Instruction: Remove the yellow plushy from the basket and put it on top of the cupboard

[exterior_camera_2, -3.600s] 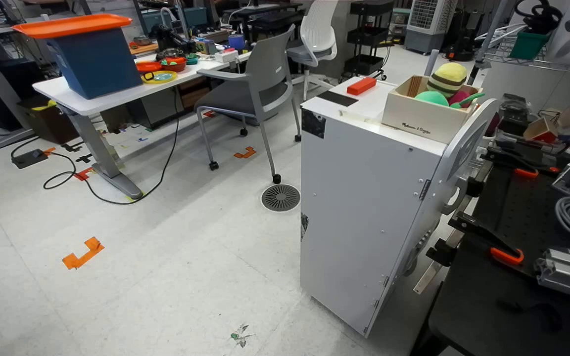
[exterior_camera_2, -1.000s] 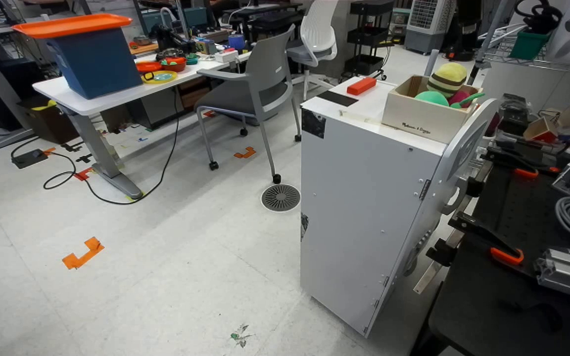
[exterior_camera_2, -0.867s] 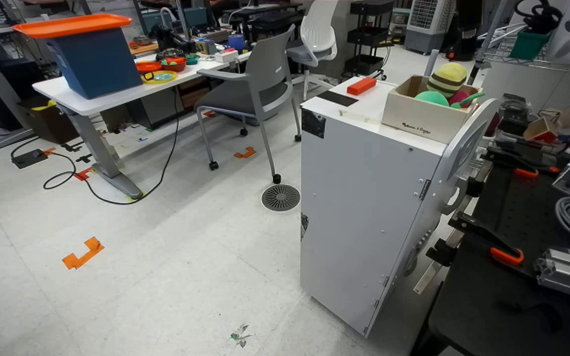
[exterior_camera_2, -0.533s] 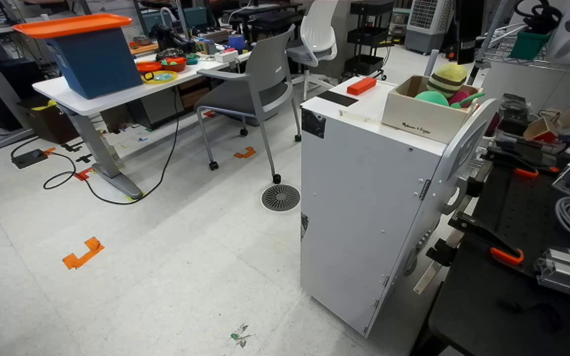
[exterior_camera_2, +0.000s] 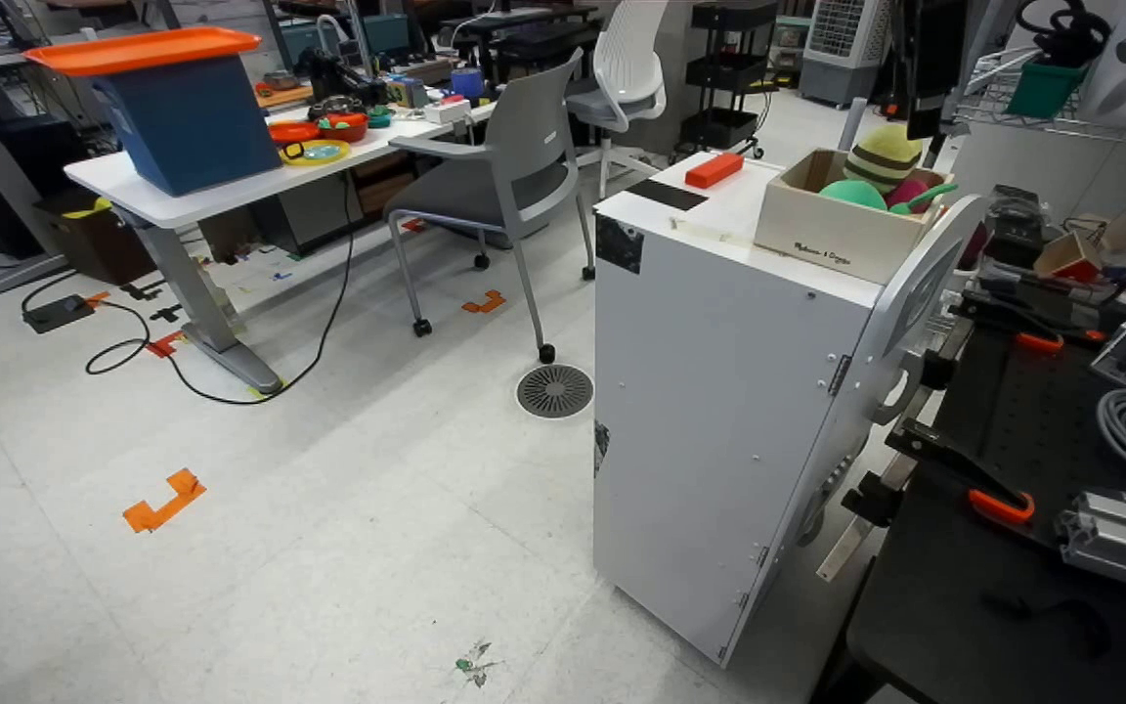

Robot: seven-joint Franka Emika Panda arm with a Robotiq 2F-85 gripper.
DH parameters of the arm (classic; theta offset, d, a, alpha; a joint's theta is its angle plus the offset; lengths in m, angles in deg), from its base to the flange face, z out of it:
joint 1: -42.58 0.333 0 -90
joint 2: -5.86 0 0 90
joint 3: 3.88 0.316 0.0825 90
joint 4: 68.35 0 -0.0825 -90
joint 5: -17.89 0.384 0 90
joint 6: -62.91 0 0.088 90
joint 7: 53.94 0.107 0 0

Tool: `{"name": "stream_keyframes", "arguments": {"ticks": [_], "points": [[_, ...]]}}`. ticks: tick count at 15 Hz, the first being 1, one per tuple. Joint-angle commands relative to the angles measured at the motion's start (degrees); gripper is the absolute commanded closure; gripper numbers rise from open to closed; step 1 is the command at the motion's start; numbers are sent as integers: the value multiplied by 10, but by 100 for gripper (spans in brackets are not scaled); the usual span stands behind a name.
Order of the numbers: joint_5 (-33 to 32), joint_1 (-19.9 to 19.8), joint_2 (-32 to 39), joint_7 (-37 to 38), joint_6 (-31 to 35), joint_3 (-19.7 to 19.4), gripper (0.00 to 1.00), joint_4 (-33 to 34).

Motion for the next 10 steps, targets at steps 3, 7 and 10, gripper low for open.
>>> {"name": "stream_keyframes", "arguments": {"ticks": [3,7,10], "points": [[11,-9,-5,-51,40,-8,0,-2],[20,-13,3,-65,40,-10,0,11],[17,-12,-4,-65,32,-8,0,2]]}}
